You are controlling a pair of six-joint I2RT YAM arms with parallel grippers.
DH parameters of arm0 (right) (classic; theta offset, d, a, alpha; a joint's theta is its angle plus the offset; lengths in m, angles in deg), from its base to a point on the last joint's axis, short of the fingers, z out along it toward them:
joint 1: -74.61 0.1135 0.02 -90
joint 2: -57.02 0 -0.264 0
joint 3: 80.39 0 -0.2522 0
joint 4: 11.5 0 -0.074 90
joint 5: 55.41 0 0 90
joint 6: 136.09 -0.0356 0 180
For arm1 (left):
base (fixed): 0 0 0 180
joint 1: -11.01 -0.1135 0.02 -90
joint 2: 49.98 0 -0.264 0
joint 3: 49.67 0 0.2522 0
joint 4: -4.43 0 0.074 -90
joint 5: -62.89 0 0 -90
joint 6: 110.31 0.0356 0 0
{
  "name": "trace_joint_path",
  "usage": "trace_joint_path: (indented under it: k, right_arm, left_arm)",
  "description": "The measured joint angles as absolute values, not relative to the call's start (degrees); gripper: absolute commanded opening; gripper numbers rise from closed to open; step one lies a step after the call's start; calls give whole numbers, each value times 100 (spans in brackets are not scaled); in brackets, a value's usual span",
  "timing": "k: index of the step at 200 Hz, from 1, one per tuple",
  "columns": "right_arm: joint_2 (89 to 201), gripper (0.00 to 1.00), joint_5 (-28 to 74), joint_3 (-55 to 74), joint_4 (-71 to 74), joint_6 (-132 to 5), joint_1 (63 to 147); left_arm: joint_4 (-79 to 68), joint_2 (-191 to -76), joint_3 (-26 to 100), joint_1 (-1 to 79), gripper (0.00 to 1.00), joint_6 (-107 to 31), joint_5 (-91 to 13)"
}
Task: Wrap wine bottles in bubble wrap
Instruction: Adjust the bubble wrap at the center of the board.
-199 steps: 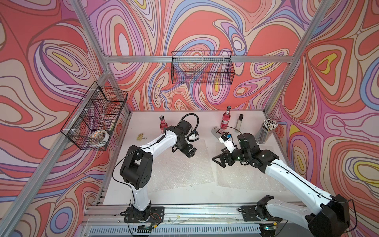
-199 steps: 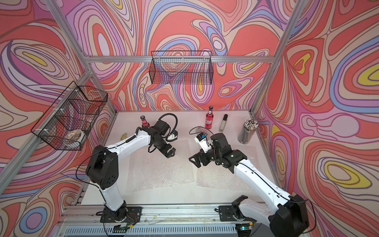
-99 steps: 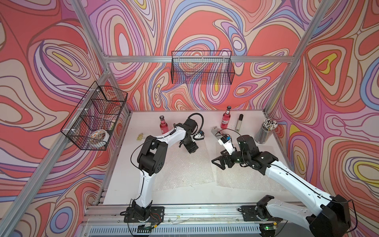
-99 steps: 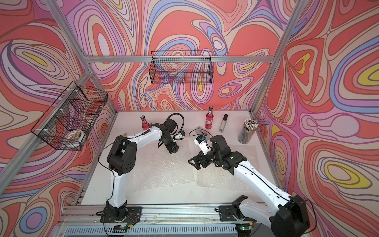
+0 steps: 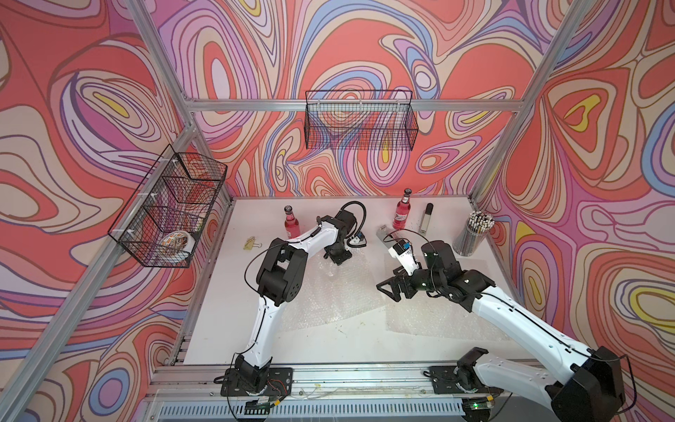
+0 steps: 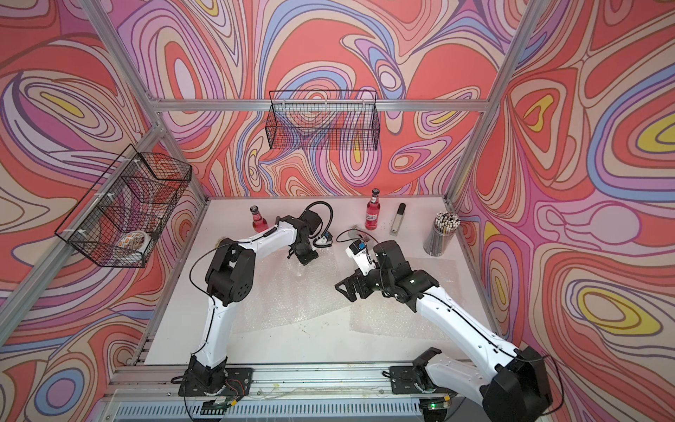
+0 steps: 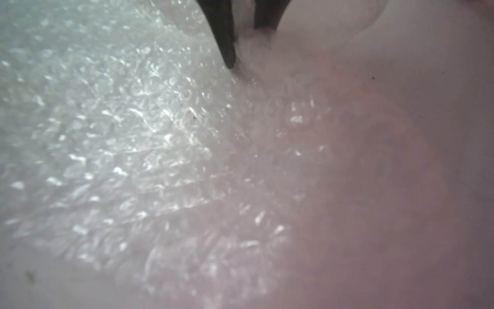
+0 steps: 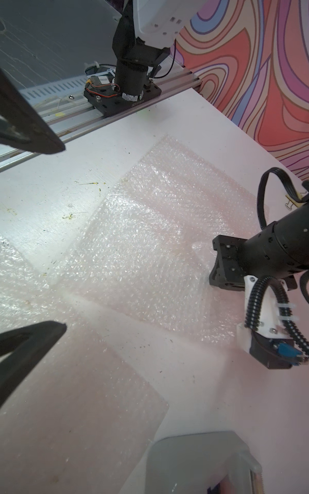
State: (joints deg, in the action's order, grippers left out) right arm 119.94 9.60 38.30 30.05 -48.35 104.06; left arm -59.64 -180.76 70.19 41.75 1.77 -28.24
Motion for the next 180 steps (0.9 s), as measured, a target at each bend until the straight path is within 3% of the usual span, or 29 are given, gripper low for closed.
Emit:
trace_joint_path:
  k: [71, 123, 180]
  right_arm:
    - [12013, 98, 1106, 4011, 2774, -4897, 10406]
    - [12024, 98, 1051, 4315, 2177, -5150, 10408]
    - [12193, 98, 877, 4505, 1602, -5356, 10413]
  left_arm:
    - [-6737, -17801, 7358, 4103, 0, -2074, -3335]
    - [-5793, -15768, 5172, 3588, 0, -4817, -4039]
    - [-4375, -13978, 2816, 3373, 0, -7925, -3316]
